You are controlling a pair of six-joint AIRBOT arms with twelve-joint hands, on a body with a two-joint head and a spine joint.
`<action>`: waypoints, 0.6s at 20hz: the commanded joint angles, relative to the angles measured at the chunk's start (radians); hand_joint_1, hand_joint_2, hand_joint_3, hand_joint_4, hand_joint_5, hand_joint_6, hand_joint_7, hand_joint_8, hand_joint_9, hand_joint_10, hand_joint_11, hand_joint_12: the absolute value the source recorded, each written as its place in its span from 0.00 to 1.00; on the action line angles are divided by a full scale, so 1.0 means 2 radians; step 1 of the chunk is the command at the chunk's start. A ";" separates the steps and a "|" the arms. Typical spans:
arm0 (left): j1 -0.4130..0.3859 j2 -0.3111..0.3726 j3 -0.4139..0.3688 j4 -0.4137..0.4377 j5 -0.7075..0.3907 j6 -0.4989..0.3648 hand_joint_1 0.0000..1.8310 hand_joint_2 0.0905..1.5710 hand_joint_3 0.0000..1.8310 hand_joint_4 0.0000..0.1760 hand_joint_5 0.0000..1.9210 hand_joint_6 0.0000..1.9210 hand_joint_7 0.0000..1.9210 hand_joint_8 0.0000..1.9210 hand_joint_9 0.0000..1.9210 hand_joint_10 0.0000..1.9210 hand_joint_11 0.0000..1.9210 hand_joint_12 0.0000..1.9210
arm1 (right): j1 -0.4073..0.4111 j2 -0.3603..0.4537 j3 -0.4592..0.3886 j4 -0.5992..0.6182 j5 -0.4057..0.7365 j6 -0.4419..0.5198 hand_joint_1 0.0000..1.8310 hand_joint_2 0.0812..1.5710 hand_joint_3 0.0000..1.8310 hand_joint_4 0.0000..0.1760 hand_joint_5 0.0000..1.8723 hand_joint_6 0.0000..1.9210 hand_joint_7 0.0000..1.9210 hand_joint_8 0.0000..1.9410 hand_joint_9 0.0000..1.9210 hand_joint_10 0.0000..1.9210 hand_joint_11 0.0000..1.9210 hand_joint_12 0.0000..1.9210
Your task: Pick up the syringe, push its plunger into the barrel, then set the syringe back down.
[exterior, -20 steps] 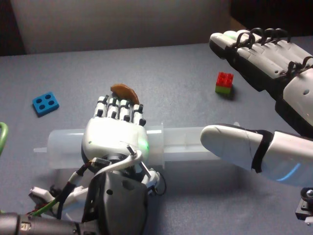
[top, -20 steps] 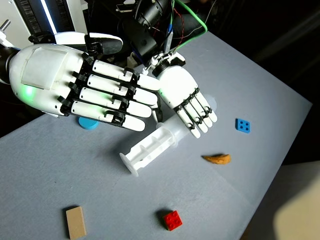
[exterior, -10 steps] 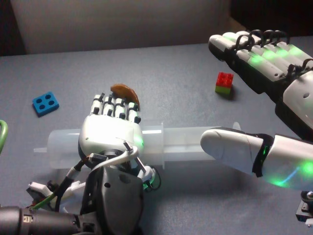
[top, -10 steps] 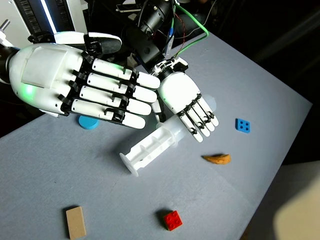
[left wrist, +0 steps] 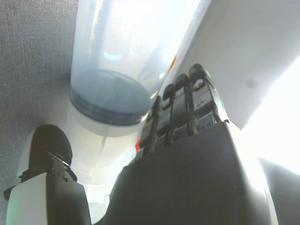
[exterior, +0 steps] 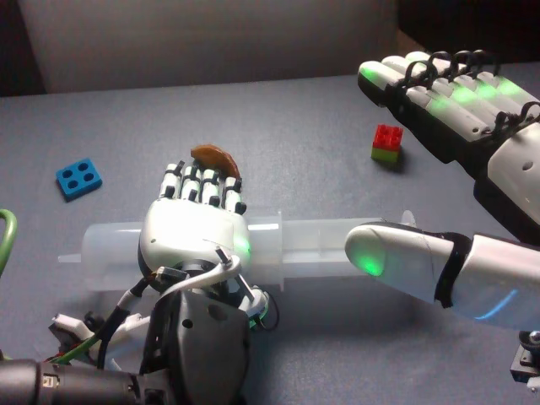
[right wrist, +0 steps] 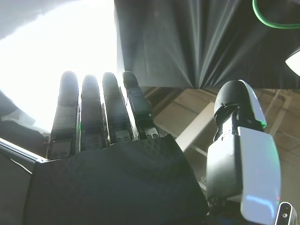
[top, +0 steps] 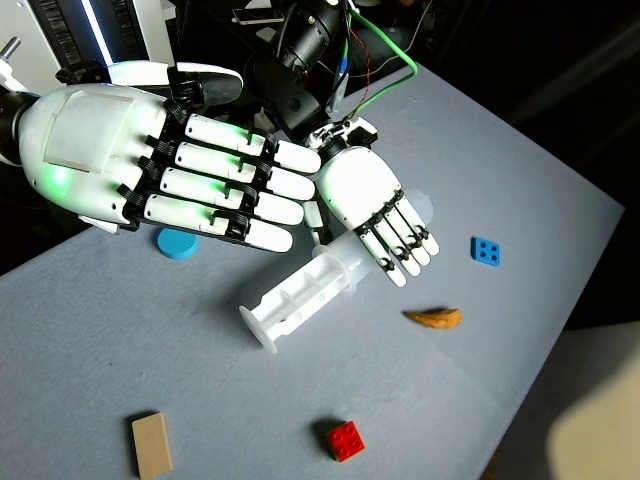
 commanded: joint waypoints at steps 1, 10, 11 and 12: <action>0.000 -0.002 0.005 0.039 -0.029 0.003 0.27 0.69 0.00 0.00 0.01 0.00 0.00 0.00 0.00 0.00 0.00 0.08 | 0.001 0.002 -0.003 -0.023 0.060 0.006 0.00 0.64 0.00 0.00 0.03 0.00 0.03 0.00 0.02 0.00 0.00 0.16; 0.001 -0.003 0.002 0.039 -0.029 0.003 0.59 0.79 0.00 0.00 0.31 0.00 0.32 0.00 0.33 0.01 0.20 0.40 | -0.002 0.002 -0.003 -0.023 0.062 0.006 0.01 0.64 0.00 0.00 0.03 0.00 0.03 0.00 0.04 0.00 0.00 0.22; 0.002 -0.004 0.000 0.039 -0.029 0.003 0.66 0.79 0.00 0.00 0.36 0.01 0.39 0.01 0.41 0.01 0.29 0.38 | -0.002 0.002 -0.003 -0.023 0.062 0.003 0.01 0.64 0.00 0.00 0.03 0.00 0.03 0.00 0.04 0.00 0.00 0.21; 0.002 -0.004 0.000 0.039 -0.029 0.002 0.69 0.78 0.00 0.00 0.39 0.01 0.43 0.01 0.46 0.01 0.35 0.34 | -0.003 0.002 -0.003 -0.023 0.062 0.002 0.02 0.64 0.00 0.00 0.03 0.00 0.04 0.00 0.04 0.00 0.00 0.21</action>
